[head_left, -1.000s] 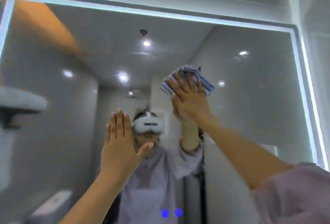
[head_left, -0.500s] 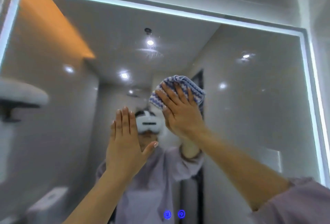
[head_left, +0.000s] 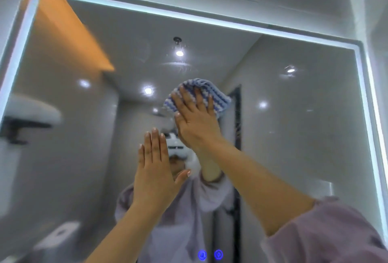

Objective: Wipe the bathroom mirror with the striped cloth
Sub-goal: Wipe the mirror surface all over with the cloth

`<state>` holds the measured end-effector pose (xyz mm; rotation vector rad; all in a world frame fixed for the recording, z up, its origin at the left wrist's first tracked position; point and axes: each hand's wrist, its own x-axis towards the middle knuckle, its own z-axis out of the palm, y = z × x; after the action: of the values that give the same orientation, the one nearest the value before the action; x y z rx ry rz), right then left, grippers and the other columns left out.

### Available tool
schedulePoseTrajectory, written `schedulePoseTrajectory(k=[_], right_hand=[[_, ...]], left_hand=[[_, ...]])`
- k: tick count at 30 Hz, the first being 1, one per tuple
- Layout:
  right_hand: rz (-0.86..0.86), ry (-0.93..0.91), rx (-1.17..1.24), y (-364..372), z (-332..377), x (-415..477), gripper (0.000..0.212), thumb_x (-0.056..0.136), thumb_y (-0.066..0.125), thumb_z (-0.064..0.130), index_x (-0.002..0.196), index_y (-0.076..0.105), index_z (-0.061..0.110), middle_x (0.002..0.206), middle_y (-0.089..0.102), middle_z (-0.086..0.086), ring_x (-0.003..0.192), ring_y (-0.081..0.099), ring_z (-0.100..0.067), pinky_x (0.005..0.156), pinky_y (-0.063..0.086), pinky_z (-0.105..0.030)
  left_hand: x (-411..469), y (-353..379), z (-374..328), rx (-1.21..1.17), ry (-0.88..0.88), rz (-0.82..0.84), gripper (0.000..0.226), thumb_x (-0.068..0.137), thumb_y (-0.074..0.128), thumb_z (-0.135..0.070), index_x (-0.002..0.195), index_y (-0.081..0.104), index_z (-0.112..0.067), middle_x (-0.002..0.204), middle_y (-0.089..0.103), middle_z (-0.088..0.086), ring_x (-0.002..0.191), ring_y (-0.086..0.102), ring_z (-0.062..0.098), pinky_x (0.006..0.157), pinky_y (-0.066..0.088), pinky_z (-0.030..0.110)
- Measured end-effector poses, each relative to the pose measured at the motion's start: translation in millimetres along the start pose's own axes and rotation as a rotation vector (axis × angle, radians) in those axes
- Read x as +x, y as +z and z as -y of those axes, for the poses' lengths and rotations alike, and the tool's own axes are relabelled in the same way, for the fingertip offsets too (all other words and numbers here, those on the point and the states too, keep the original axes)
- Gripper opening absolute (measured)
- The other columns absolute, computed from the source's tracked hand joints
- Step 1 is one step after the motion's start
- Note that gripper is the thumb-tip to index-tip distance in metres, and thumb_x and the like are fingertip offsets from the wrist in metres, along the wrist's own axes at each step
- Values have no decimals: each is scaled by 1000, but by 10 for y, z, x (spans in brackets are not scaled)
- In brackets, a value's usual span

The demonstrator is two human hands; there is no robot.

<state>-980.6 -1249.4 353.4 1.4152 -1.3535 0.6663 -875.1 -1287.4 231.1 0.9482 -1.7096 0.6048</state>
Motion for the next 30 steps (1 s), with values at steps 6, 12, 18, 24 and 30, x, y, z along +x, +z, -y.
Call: schedulePoseTrajectory(k=[6, 12, 18, 24, 30], right_hand=[[72, -145, 11, -48, 302, 504, 50, 104, 13, 37, 151, -3, 37, 159, -13, 14, 145, -22, -18, 116, -18, -45], [53, -158, 34, -79, 209, 526, 50, 104, 13, 37, 150, -4, 39, 159, -11, 16, 145, -20, -14, 117, -18, -40], [-79, 196, 116, -253, -606, 521, 49, 104, 18, 36, 152, 7, 36, 161, -5, 11, 147, -12, -14, 118, -14, -38], [-61, 547, 150, -340, -980, 431, 52, 103, 13, 38, 152, -3, 33, 161, -11, 7, 147, -15, -22, 118, -14, -46], [-31, 305, 104, -358, -483, 565, 51, 104, 18, 37, 152, 1, 35, 161, -9, 11, 147, -14, -22, 116, -16, -50]], left_hand=[[4, -8, -1, 7, -20, -4, 103, 77, 27, -72, 144, 19, 6, 153, 16, 24, 141, 18, 36, 114, 2, 38], [11, 18, 30, 20, 0, -11, 105, 78, 23, -74, 144, 18, 6, 153, 14, 24, 142, 16, 35, 113, 4, 39], [0, 50, 45, 14, 3, -16, 105, 76, 28, -74, 144, 20, 6, 154, 15, 23, 142, 17, 36, 113, 7, 41], [-13, 48, 42, 4, 9, -23, 105, 78, 26, -75, 145, 18, 5, 154, 13, 23, 143, 15, 35, 112, 10, 42], [-2, 77, 63, -32, 23, -43, 105, 77, 32, -74, 144, 19, 5, 154, 14, 22, 142, 15, 35, 115, 4, 39]])
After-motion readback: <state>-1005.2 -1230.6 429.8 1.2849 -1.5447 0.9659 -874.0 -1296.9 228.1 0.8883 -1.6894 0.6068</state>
